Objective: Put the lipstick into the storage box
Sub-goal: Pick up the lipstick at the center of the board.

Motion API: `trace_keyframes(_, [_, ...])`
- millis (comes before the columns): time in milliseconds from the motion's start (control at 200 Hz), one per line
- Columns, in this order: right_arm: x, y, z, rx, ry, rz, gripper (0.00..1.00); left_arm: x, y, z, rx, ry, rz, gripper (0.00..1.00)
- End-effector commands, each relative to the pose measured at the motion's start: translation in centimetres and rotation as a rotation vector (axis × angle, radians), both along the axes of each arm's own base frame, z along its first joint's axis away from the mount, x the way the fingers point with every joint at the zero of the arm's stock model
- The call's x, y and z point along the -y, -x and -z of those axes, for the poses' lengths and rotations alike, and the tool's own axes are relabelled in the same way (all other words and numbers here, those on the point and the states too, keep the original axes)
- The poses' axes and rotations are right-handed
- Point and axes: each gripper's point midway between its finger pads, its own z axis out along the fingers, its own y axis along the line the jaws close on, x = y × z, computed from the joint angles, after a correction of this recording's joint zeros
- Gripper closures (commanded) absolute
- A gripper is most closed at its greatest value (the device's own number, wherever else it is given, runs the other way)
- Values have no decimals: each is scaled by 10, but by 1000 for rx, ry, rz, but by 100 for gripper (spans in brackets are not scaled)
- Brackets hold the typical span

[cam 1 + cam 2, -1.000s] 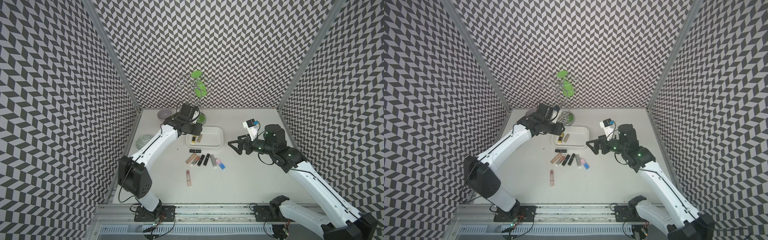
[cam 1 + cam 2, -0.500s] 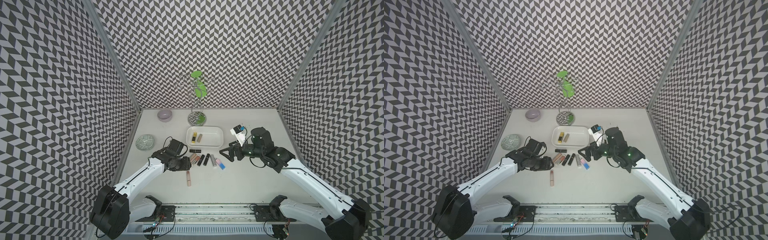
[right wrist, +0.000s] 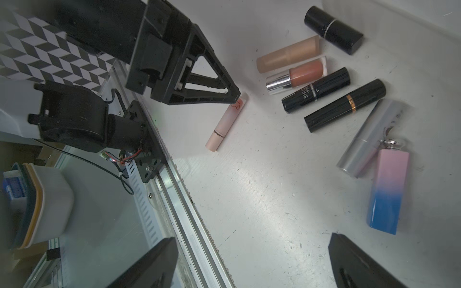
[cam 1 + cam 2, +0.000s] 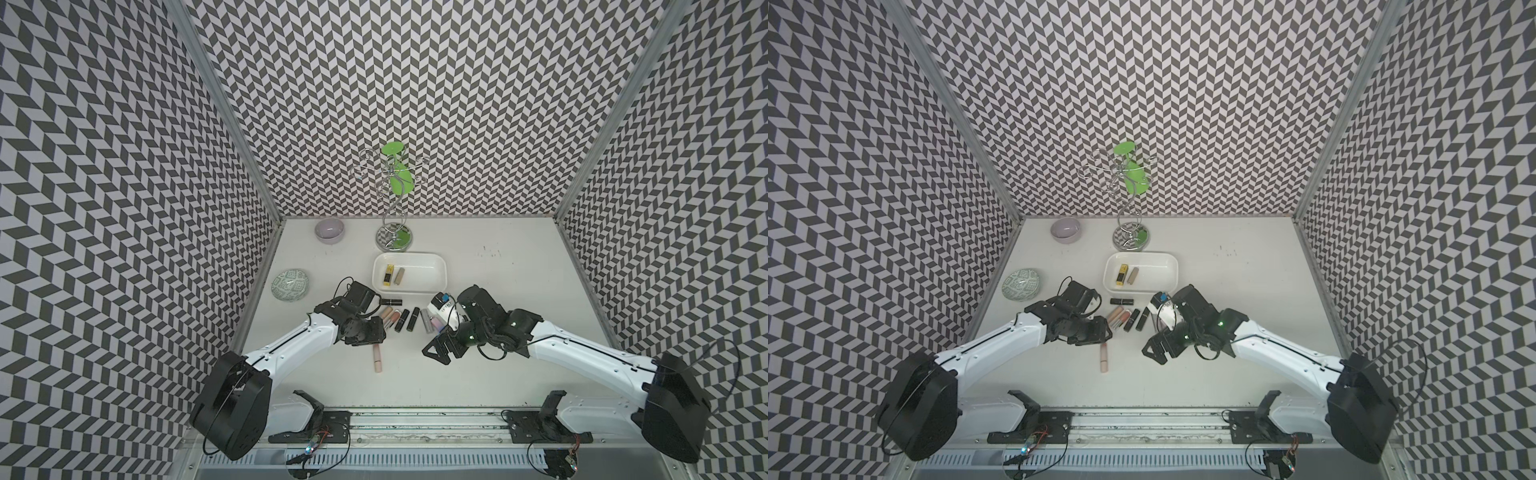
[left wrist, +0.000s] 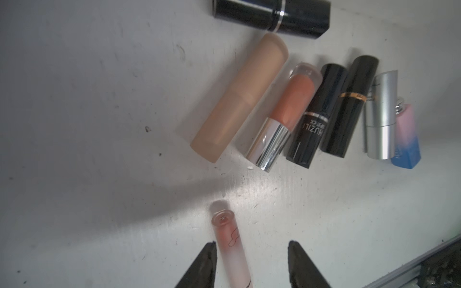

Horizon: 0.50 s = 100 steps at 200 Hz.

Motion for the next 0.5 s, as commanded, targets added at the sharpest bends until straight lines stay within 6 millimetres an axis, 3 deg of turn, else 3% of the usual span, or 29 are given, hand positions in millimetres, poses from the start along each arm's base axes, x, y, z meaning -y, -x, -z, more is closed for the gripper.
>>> trace_keyframes(0, [-10,-1,-5,29,-12,-15,1,0,4,12,-8,-73,15,51])
trace_keyframes(381, [-6,2,-3,56,-9,-28,1,-4,24,40,-80,-225,33,55])
trace_keyframes(496, [-3,2,-1,64,0,-26,1,-5,25,46,-99,-238,39,64])
